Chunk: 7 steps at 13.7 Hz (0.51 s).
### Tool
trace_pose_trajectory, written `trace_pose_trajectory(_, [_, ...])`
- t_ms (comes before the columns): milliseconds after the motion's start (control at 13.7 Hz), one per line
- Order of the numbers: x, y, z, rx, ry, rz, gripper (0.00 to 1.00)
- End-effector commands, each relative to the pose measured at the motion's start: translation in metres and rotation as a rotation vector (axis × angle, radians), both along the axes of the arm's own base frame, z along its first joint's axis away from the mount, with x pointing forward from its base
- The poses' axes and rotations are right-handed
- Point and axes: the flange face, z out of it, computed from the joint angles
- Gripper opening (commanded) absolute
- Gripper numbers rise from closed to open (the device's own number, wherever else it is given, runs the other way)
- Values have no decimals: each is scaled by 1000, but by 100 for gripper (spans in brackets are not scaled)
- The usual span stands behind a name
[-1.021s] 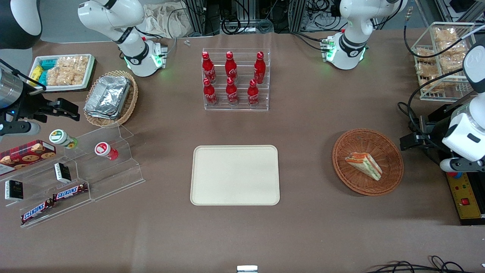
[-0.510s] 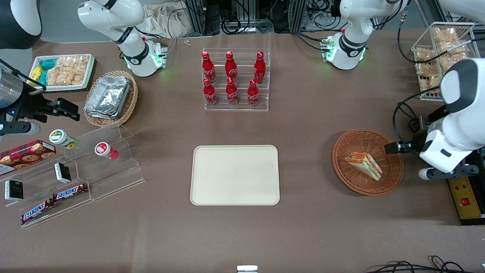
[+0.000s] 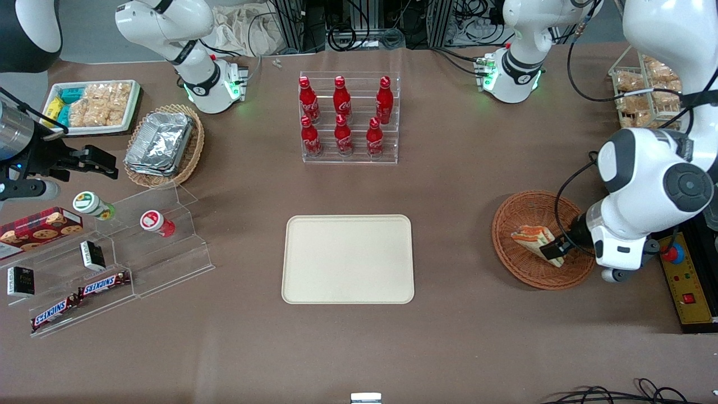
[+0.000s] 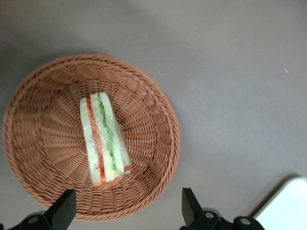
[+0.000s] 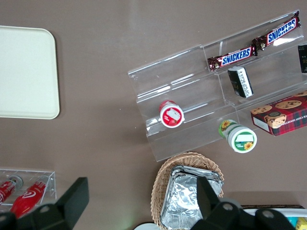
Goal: Place sandwich from basket to tray
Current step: 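Lower the left gripper and close it on the wrapped sandwich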
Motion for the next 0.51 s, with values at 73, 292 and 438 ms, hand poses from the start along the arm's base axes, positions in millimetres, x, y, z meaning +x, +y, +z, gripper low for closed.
trace_pose_trajectory(73, [11, 7, -37, -8, -19, 147, 99])
trace_pose_trajectory(292, [8, 16, -62, 20, 1, 168, 99])
trace_pose_trajectory(438, [2, 19, -78, 65, 1, 157, 99])
